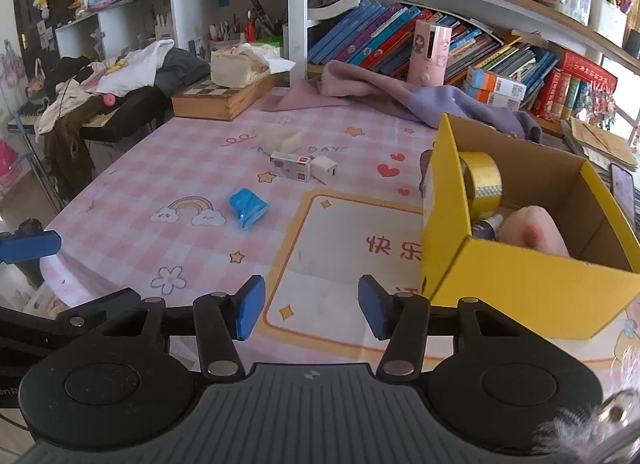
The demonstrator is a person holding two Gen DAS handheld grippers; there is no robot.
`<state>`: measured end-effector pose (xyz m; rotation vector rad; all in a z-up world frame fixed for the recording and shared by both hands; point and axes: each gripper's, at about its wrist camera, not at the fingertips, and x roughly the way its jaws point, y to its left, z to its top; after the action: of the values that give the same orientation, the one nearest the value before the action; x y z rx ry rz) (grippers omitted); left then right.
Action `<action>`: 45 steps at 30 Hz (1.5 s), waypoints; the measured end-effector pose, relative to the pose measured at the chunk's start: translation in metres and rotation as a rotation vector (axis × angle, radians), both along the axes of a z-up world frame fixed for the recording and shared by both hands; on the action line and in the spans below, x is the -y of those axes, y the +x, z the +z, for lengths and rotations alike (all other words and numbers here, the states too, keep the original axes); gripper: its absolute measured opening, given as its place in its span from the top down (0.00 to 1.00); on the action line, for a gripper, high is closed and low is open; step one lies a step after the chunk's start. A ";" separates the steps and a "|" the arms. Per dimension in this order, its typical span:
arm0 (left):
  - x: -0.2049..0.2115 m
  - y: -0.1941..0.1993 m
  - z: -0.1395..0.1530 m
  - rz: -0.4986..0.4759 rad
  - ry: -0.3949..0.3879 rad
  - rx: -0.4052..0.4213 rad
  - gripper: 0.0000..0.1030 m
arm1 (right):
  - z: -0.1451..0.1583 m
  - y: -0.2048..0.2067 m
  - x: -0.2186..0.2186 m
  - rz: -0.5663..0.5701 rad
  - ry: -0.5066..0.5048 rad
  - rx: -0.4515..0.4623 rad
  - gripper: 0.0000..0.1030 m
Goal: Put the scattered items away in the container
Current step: 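Move the left tool toward the blue plastic bag while the right tool approaches the red-white small box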
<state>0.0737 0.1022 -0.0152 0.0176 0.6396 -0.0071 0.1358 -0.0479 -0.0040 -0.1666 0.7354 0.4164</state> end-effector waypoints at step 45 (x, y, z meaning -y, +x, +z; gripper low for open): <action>-0.001 0.181 -0.057 -0.006 -0.088 -0.206 0.34 | -0.027 0.203 -0.064 0.150 0.001 -0.174 0.60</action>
<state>0.2545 0.1031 -0.0724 -0.0666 0.8448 -0.0430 0.3391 0.0159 -0.0311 -0.1864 0.8973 0.5791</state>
